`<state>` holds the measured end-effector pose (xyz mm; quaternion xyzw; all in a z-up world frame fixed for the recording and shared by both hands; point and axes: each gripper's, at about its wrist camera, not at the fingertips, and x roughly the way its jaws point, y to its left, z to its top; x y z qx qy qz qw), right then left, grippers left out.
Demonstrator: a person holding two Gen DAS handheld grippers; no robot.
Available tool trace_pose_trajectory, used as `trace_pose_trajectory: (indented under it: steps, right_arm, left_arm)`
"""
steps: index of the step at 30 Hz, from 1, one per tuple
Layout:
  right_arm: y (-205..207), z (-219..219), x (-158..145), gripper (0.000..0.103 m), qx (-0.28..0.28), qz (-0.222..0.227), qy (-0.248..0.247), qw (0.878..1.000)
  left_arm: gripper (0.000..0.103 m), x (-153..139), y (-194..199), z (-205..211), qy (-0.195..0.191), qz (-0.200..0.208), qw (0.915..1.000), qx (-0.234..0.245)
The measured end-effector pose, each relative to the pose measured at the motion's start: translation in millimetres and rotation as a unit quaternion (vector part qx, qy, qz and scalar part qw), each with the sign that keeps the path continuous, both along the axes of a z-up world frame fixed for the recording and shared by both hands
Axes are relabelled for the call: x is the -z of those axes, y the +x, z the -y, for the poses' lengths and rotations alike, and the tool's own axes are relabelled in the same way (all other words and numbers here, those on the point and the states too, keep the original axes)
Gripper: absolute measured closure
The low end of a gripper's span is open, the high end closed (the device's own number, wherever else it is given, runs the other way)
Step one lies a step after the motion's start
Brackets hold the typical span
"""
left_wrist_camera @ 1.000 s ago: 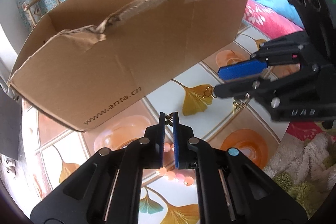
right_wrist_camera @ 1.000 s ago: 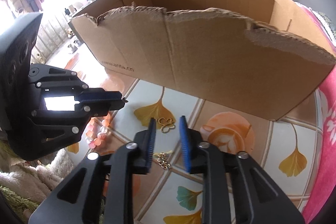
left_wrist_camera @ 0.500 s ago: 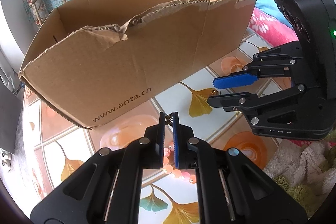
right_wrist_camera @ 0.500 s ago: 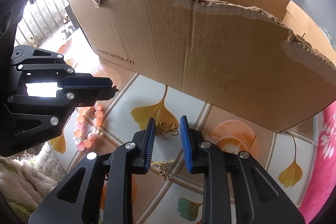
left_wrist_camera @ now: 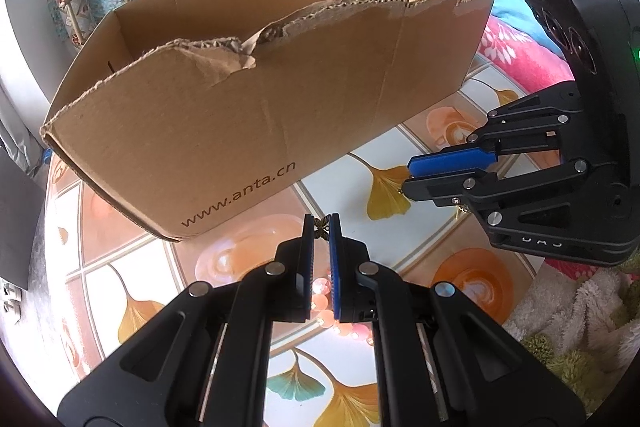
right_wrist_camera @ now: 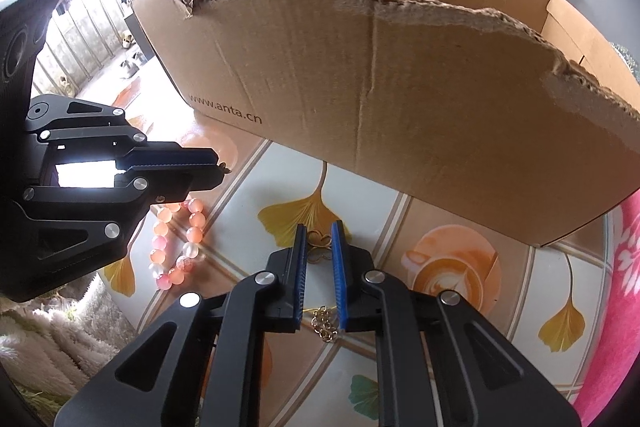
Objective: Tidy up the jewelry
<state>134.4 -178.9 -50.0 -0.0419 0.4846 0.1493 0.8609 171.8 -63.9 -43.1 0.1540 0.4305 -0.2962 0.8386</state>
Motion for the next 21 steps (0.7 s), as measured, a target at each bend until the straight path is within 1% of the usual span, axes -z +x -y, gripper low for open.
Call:
trace_pose_trajectory:
  steps: [3, 6, 8, 13, 19, 20, 21]
  right_arm:
    - [-0.2, 8.5, -0.6, 0.091, 0.004, -0.004, 0.014, 1.0]
    - [1.0, 15.2, -0.4, 0.096, 0.01, -0.009, 0.031, 0.999]
    - [2.3, 19.7, 0.4, 0.096, 0.015, -0.013, 0.041, 0.999]
    - [0.1, 17.9, -2.0, 0.096, 0.01, -0.015, 0.045, 0.999]
    - [-4.9, 6.7, -0.7, 0.094, 0.003, -0.009, 0.003, 1.0]
    - [-5.3, 5.6, -1.2, 0.093, 0.002, -0.009, -0.002, 1.0]
    - [-6.1, 3.8, -1.7, 0.09, 0.002, -0.009, -0.007, 1.0]
  left_arm:
    - [0.097, 0.1, -0.2, 0.1, 0.001, 0.0, 1.0, 0.0]
    - [0.097, -0.3, -0.8, 0.4, 0.001, 0.001, 1.0, -0.001]
    - [0.097, -0.6, -1.1, 0.8, 0.001, 0.002, 1.0, -0.001]
    - [0.097, -1.0, -1.0, 0.1, 0.002, 0.003, 1.0, -0.002]
    - [0.097, -0.9, -1.1, -2.2, 0.002, 0.002, 1.0, -0.004]
    - [0.097, -0.7, -1.2, -2.4, 0.002, 0.002, 1.0, -0.004]
    - [0.097, -0.6, -1.4, -2.6, 0.002, 0.001, 1.0, -0.003]
